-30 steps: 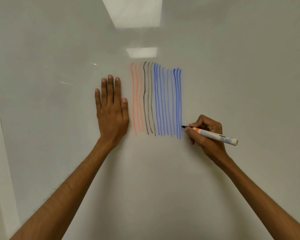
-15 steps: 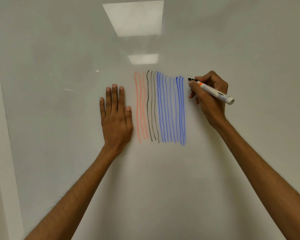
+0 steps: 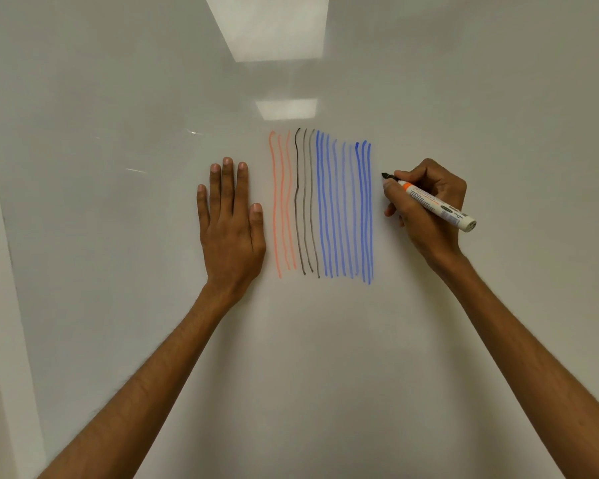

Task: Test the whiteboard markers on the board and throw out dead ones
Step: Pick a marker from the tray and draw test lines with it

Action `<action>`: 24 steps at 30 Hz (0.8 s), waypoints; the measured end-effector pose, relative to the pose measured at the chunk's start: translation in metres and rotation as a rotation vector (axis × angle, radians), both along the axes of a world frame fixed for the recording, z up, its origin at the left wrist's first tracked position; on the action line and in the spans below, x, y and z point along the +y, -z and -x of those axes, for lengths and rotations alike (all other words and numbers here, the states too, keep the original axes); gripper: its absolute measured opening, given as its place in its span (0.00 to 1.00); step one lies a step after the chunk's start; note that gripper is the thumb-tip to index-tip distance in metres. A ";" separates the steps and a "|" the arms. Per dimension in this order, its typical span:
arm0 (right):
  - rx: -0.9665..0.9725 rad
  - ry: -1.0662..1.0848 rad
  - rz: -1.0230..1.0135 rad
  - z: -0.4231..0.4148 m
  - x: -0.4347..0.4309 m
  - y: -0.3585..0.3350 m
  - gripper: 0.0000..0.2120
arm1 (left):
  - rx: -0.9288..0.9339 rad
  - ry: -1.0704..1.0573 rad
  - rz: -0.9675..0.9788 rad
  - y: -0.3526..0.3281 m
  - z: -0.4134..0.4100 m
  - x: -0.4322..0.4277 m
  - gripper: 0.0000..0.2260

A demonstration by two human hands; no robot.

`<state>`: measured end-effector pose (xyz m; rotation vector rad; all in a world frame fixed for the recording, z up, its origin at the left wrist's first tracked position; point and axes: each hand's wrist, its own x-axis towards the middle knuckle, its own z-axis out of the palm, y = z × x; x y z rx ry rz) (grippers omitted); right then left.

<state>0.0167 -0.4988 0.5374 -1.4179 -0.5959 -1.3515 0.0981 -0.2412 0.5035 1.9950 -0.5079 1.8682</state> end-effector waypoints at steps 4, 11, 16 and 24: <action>0.028 -0.009 -0.009 0.002 -0.002 0.018 0.07 | -0.006 0.002 0.001 0.000 0.001 0.000 0.25; 0.072 -0.045 -0.004 0.003 -0.004 0.053 0.12 | -0.008 0.000 0.004 0.001 0.002 -0.001 0.25; 0.095 -0.037 -0.001 0.003 -0.006 0.073 0.10 | -0.010 -0.006 0.007 0.002 0.001 -0.001 0.25; 0.111 -0.005 0.062 0.000 -0.011 0.102 0.14 | -0.008 -0.001 0.011 0.003 0.001 -0.001 0.25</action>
